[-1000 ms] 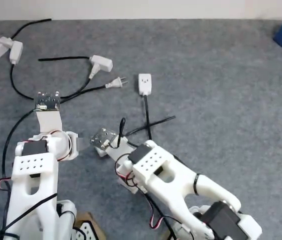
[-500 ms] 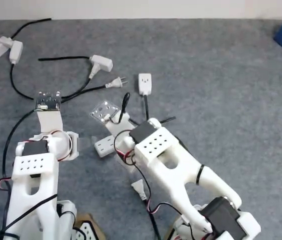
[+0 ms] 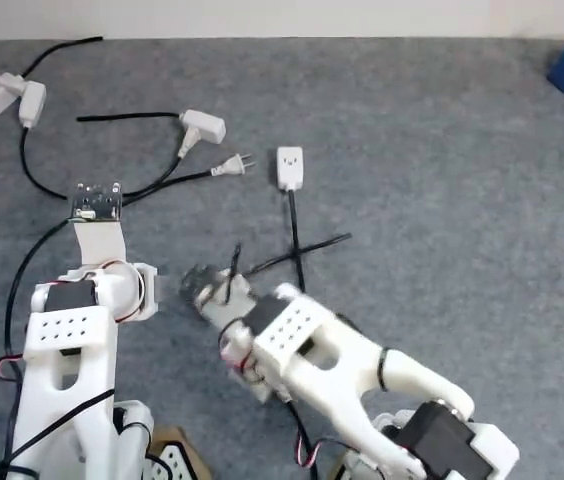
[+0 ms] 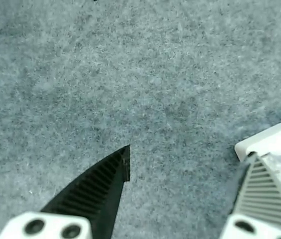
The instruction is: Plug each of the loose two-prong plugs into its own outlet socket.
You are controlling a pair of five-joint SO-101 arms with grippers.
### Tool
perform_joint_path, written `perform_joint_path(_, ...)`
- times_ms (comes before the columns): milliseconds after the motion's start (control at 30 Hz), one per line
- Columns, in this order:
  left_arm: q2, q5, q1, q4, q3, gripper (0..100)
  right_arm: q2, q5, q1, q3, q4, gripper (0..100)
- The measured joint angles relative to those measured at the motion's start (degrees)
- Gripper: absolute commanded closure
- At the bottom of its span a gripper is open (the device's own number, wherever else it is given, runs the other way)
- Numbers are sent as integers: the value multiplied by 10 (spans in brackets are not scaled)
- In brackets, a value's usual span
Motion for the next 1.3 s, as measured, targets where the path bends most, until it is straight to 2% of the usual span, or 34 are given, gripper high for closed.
perform_joint_path(133, 0, 0, 0, 0, 0, 652, 1, 1, -24, 5, -1, 725)
perform_joint_path(367, 0, 0, 0, -2, 0, 652, 1, 1, -4, 15, -2, 737)
perform_joint_path(667, 0, 0, 0, -3, 0, 652, -10, 1, 9, 91, -85, 996)
perform_joint_path(833, 0, 0, 0, -3, 0, 652, -4, 1, 14, 82, -91, 991)
perform_joint_path(967, 0, 0, 0, -3, 0, 652, -1, 4, 46, 48, -90, 991)
perform_joint_path(1100, 0, 0, 0, -3, 0, 652, 2, 47, 70, -11, -92, 991)
perform_joint_path(1300, 0, 0, 0, -3, 0, 652, 2, 53, 72, -46, -119, 991)
